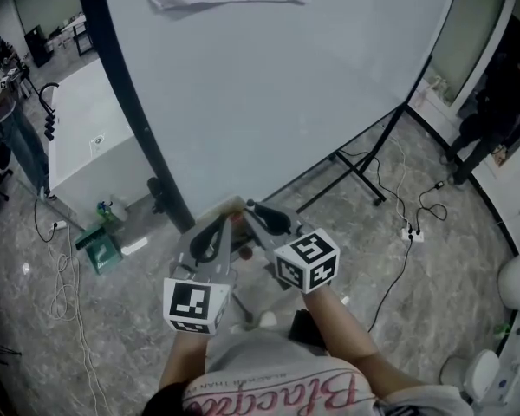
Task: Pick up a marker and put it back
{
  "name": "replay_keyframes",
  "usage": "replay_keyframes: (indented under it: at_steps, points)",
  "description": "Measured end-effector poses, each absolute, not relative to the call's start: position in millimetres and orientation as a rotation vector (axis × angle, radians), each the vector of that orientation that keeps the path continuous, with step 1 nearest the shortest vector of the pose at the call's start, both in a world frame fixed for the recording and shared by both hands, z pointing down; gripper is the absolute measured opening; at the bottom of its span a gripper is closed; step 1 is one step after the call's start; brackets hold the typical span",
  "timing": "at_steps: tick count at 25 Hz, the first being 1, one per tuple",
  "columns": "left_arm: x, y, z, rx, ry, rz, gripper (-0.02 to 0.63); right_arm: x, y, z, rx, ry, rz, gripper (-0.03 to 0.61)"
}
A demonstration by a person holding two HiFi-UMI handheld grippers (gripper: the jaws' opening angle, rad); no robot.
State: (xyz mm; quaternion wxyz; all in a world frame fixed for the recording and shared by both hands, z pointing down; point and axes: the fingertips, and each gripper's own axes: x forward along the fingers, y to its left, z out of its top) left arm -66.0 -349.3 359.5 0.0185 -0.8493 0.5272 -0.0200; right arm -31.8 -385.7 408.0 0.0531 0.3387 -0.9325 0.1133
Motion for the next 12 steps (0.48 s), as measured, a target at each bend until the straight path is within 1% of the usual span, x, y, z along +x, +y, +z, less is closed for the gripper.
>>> replay_keyframes:
  at_steps: [8, 12]
  points:
    - [-68, -346, 351, -2.64, 1.608, 0.0, 0.0, -14, -365, 334, 1.169, -3.021, 0.128, 0.066]
    - [-73, -347, 347, -2.635, 1.62, 0.026, -0.002, -8, -359, 314, 1.213, -3.06, 0.067, 0.066]
